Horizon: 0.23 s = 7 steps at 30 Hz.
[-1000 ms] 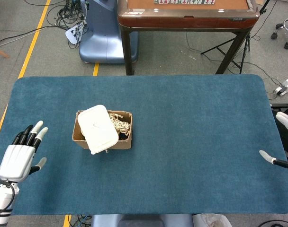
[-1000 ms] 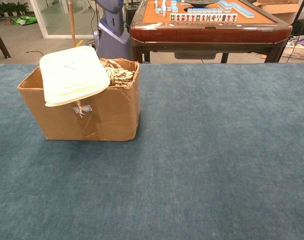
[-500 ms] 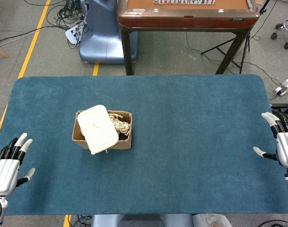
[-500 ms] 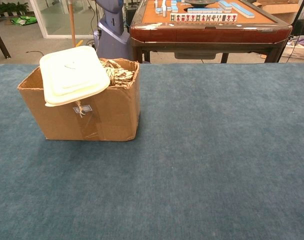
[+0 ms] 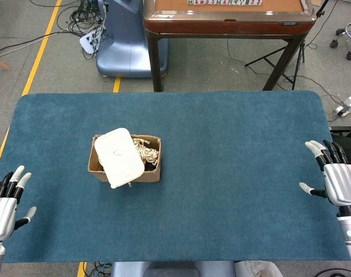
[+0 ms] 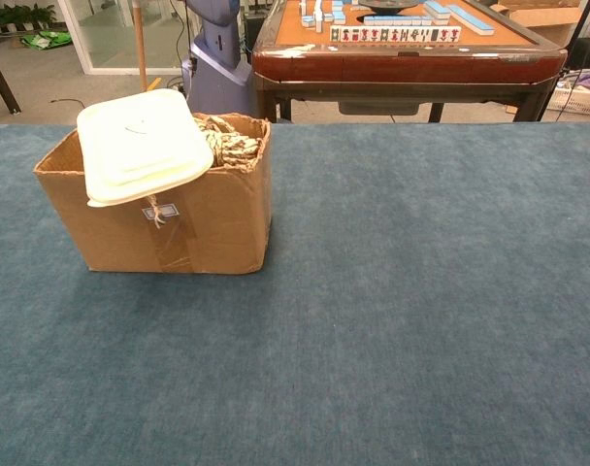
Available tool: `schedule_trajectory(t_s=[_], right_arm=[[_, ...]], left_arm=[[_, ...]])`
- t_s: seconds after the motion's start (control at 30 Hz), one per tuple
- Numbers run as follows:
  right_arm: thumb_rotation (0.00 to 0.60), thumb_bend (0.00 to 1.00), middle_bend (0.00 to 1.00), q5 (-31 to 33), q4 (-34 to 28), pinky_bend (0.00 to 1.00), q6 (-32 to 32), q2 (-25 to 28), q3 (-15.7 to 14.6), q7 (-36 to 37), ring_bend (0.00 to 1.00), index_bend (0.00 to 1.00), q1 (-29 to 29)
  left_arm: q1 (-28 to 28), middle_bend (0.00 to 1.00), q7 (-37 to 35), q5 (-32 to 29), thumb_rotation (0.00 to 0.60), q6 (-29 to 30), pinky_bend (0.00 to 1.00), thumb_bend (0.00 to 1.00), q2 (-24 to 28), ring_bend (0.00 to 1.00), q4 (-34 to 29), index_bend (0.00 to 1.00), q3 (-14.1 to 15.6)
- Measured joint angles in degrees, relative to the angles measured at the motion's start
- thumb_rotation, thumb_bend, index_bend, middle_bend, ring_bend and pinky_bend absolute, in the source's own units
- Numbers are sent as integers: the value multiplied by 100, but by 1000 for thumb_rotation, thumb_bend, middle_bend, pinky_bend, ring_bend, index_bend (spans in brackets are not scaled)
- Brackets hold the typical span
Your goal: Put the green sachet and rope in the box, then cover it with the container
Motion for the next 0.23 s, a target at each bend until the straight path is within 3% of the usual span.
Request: schedule_trajectory(t_s=[0.23], right_arm=[[600, 0, 139, -68, 11, 39, -31, 39, -40, 102, 0, 140, 4]], left_arm=[[41, 0, -38, -63, 600, -205, 137, 218, -18, 0, 61, 116, -138]])
